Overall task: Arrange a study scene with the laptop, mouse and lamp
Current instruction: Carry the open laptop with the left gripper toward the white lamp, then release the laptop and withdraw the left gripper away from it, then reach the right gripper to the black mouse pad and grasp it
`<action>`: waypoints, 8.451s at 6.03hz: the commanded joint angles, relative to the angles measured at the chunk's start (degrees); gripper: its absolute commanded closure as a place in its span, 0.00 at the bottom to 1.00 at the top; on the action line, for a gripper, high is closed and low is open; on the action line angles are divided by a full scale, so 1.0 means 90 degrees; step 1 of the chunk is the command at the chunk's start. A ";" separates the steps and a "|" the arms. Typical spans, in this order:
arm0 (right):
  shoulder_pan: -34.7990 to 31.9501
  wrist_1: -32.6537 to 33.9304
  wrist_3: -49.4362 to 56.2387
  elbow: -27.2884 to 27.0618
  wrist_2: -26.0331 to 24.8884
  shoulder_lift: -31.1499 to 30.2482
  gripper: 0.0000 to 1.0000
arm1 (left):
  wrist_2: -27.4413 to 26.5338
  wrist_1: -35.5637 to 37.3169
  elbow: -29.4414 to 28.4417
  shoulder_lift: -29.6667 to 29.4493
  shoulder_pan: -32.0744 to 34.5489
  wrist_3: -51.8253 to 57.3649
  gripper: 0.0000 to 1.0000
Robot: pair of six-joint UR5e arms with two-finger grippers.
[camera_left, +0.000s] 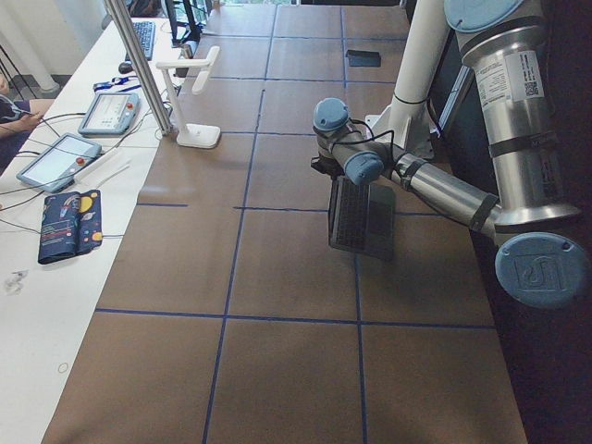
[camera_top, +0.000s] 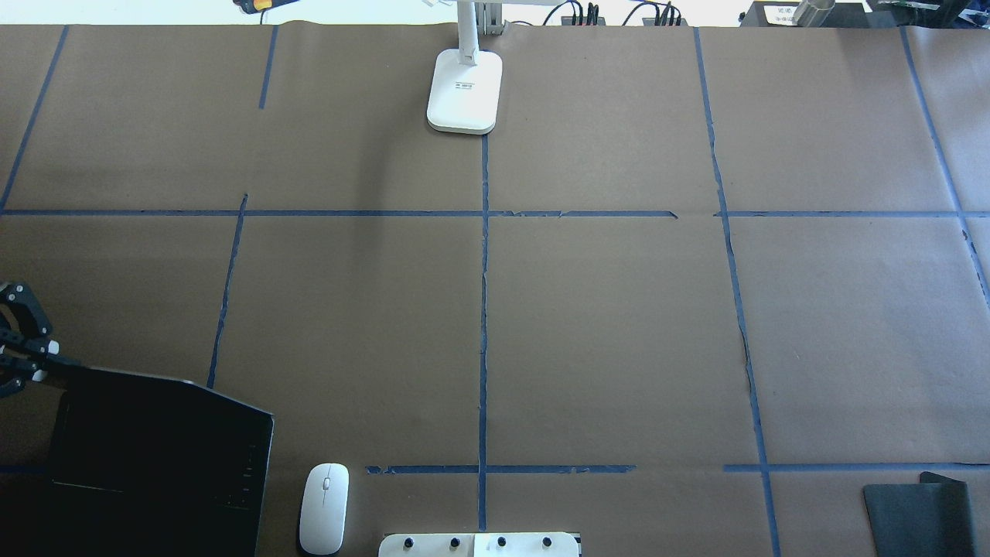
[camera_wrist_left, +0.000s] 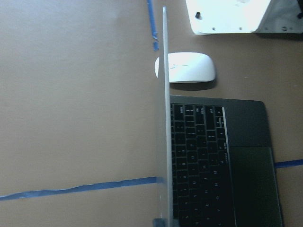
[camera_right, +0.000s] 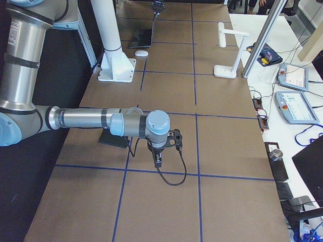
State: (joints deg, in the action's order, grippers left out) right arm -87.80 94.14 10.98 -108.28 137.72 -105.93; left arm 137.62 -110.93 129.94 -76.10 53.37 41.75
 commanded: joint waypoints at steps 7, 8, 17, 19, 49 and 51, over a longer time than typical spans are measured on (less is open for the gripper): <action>0.0000 -0.0001 0.0001 0.0000 0.0000 0.0003 0.00 | -0.1626 0.1428 -0.3649 -0.5845 -0.0274 -0.1414 1.00; 0.0000 -0.0001 0.0001 0.0000 0.0000 -0.0007 0.00 | -0.1745 0.1302 -0.4516 -0.6470 -0.0285 -0.1416 0.99; 0.0000 -0.0001 0.0001 0.0000 0.0010 0.0003 0.00 | -0.2606 -0.0370 -0.4557 -0.6010 -0.0043 -0.1328 0.22; 0.0000 -0.0001 0.0001 0.0000 0.0010 0.0003 0.00 | -0.2460 0.1483 -0.2874 -0.4985 -0.0051 -0.1299 0.01; 0.8038 -0.9180 -1.0097 0.0354 -0.4023 -0.2547 1.00 | -0.1277 0.1838 -0.1527 -0.0470 0.1189 -0.6777 0.00; 0.7404 -0.9113 -1.0155 0.0341 -0.4014 -0.1760 1.00 | -0.1277 0.1838 -0.1517 -0.0470 0.1189 -0.6787 0.00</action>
State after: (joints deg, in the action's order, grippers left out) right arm -18.89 11.77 -80.08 -105.56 101.69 -125.55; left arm 126.12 -94.39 116.24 -80.33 64.07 -19.31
